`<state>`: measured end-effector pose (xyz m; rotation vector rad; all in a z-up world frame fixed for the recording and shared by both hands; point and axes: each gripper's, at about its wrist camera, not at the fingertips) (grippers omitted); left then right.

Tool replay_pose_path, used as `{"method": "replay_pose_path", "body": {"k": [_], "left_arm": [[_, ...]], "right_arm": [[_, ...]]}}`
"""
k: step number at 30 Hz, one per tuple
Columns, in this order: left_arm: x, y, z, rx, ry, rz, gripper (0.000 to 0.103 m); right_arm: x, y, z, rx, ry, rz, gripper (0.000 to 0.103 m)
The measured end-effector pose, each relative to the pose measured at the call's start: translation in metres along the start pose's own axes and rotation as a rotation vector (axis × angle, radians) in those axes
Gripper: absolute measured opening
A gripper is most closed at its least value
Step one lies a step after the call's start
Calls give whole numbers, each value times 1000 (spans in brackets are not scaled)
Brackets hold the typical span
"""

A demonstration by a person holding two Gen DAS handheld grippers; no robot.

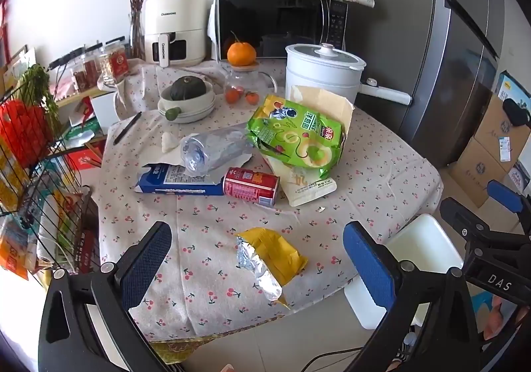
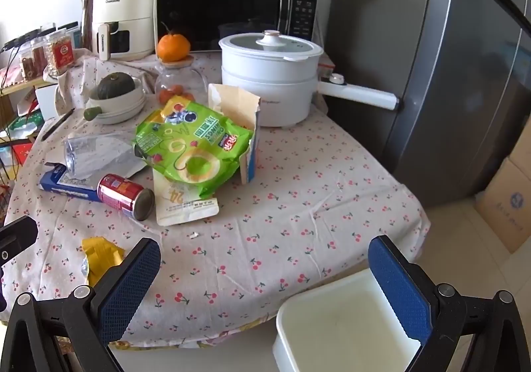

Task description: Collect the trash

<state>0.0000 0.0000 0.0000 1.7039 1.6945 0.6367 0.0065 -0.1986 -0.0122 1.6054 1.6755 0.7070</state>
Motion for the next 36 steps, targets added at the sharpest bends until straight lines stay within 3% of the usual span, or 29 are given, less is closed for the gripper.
{"method": "replay_pose_path", "body": {"k": [36], "left_arm": [[1,0,-1,-4,2,0,103]], "right_arm": [[1,-3,0,10,3,7,103]]}}
Point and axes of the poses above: each gripper's, at about its wrist camera, not at the fingertips, and z roughly the way its jaws point, x to its left, y to its top, and after that the axes turned 6 degrees about -y, right-handed
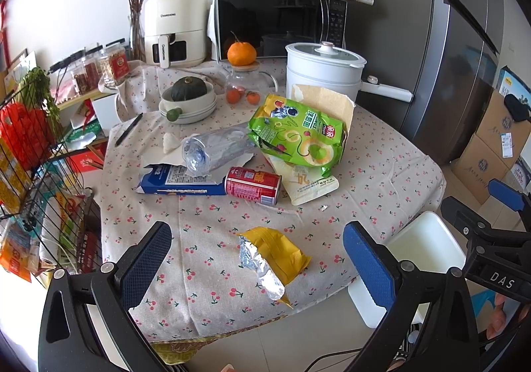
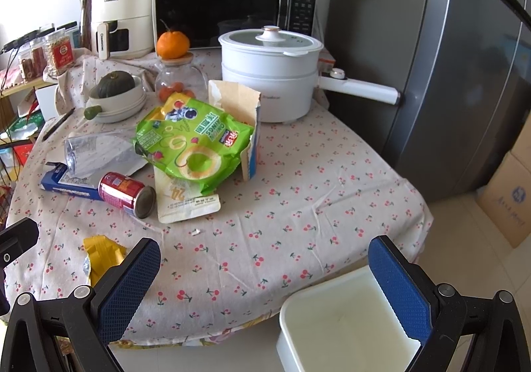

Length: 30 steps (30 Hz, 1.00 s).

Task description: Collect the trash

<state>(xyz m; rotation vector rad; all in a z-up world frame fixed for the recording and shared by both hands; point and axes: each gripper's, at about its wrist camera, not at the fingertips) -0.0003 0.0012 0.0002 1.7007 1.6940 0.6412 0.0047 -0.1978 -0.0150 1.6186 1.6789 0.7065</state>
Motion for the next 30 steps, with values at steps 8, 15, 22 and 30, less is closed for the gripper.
{"method": "replay_pose_path", "body": {"k": [8,15,22,30], "left_arm": [[0,0,0,1,1,-1,103],[2,3,-7,7,0,-3,103],[20,3,-2,14,7,-21,103],[78,13,23,111,-24,-134,103]], "right_arm": [[0,-1,1,1,0,0,103],[0,0,1,2,0,0,103],[1,-2,1,4,0,3,103],[0,6,13,34,20,-1,103]]}}
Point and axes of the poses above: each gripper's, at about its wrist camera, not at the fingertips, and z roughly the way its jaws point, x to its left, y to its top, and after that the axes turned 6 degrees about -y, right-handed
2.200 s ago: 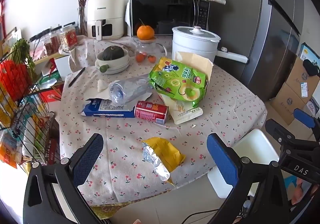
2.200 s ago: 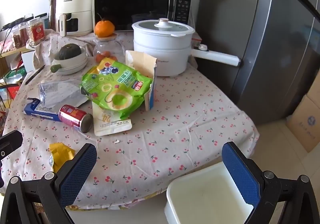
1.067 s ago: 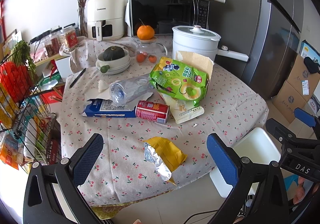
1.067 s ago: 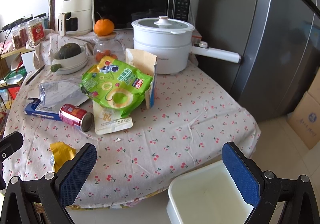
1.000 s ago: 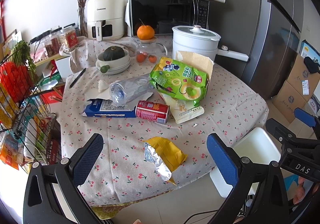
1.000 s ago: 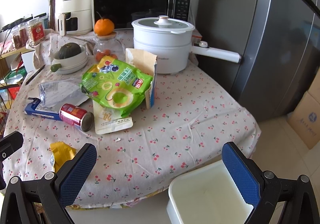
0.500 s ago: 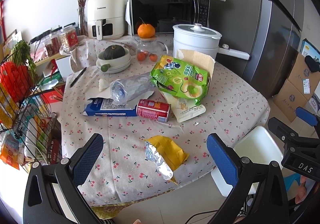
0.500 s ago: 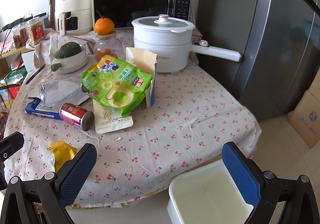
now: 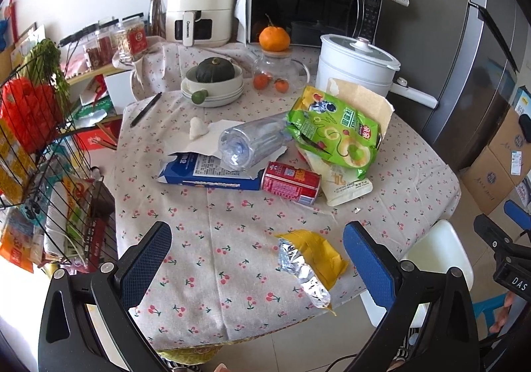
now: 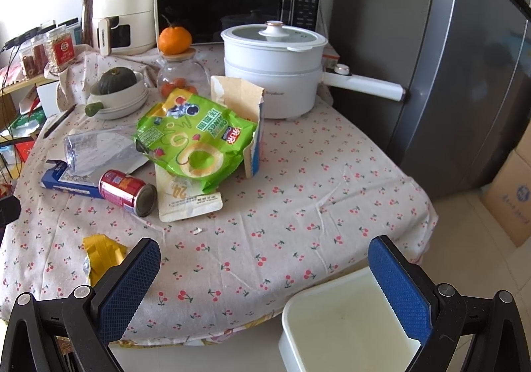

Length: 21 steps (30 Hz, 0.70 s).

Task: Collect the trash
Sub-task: 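Grasp the clear plastic bottle with the left gripper while the right gripper grasps the torn cardboard box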

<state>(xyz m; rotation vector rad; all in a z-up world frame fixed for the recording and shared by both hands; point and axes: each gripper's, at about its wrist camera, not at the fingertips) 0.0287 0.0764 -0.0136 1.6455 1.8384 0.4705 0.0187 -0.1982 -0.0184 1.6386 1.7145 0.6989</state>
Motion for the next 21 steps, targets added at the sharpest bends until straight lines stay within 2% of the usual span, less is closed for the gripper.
{"method": "replay_pose_path", "body": {"k": [1,2,6,10,12,18,21], "left_arm": [[10,5,5,37,10,-5,103],[12,9,9,97,52,13,103],[34,26,26,149,91,43,103],[55,43,47,124,-17,8,103],[57,58,65,143,-52,40,103],[38,123,117,213,-55,216,101],[23,146,150,286,-66,246,99]], "right_arm": [[0,2,4,18,8,2,103],[-1,6,9,40,23,6,103],[1,22,29,121,78,13,103],[4,38,53,185,102,17,103],[4,42,66,204,106,30,103],[0,39,102,283,126,57,103],[-4,41,115,303,133,57,103]]}}
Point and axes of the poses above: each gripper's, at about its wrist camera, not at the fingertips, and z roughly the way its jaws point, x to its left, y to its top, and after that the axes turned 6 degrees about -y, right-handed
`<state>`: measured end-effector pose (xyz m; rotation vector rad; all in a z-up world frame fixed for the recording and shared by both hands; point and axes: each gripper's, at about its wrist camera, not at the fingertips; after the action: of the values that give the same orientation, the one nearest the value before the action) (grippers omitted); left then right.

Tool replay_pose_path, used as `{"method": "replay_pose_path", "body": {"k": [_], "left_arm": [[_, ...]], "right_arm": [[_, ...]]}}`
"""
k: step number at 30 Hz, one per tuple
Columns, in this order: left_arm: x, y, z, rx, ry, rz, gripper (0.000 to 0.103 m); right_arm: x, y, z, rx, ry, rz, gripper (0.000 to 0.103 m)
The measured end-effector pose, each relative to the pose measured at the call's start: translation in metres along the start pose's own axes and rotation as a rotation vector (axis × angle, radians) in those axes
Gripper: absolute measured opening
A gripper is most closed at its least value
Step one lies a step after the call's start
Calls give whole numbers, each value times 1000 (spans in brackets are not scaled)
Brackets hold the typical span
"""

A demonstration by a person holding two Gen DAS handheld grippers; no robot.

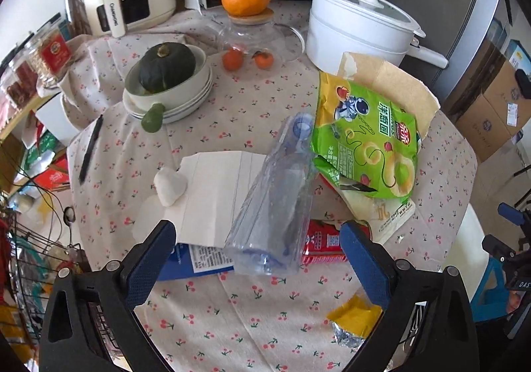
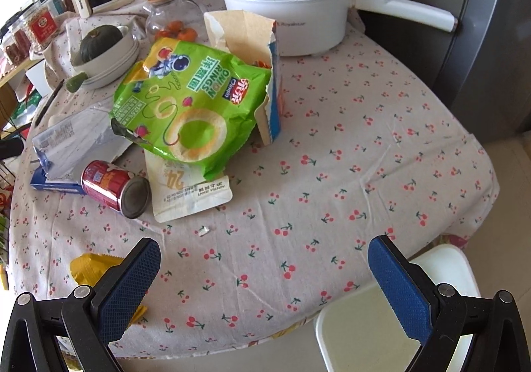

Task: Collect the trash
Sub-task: 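Grasp the clear plastic bottle with the left gripper while the right gripper grasps the torn cardboard box, then carry the cardboard box to the white bin and open the right gripper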

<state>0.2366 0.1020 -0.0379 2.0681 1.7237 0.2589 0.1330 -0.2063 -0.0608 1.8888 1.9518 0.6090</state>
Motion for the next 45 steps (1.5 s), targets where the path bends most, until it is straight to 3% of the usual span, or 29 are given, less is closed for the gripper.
{"method": "replay_pose_path", "body": {"k": [4,9,13,15,21,29,37,42,45], "left_arm": [[-10,25,44,98,-15,9,86],[-25,34,85,218,12,84,83],[-29,36,102,289,34,112,69],[-31,35,105,302,41,110,68],[-31,26,80,206,23,54,66],[-20,-11,15,42,-25,-42,64],[-7,-60,-26,-96,-112,-150,64],[1,-83,-45,-199,-135,-198,64],[2,-90,-49,-217,-131,-207,64]], "right_arm": [[-10,9,13,8,-11,2,103],[-25,18,29,33,-6,37,103],[-29,18,38,64,9,59,103],[-28,18,40,68,0,49,103],[-26,19,40,54,-12,34,103],[-30,26,36,26,66,95,102],[-18,63,39,-61,88,85,79],[-14,95,58,-97,67,88,65],[-15,113,74,-118,56,104,61]]}}
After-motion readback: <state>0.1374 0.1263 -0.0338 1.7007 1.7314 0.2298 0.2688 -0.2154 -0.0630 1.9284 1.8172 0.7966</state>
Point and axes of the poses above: each gripper's, at about its wrist camera, not at the fingertips, and z roughly the way its jaws point, x to its left, y to its top, and after that the axes turned 6 degrees about -y, right-handed
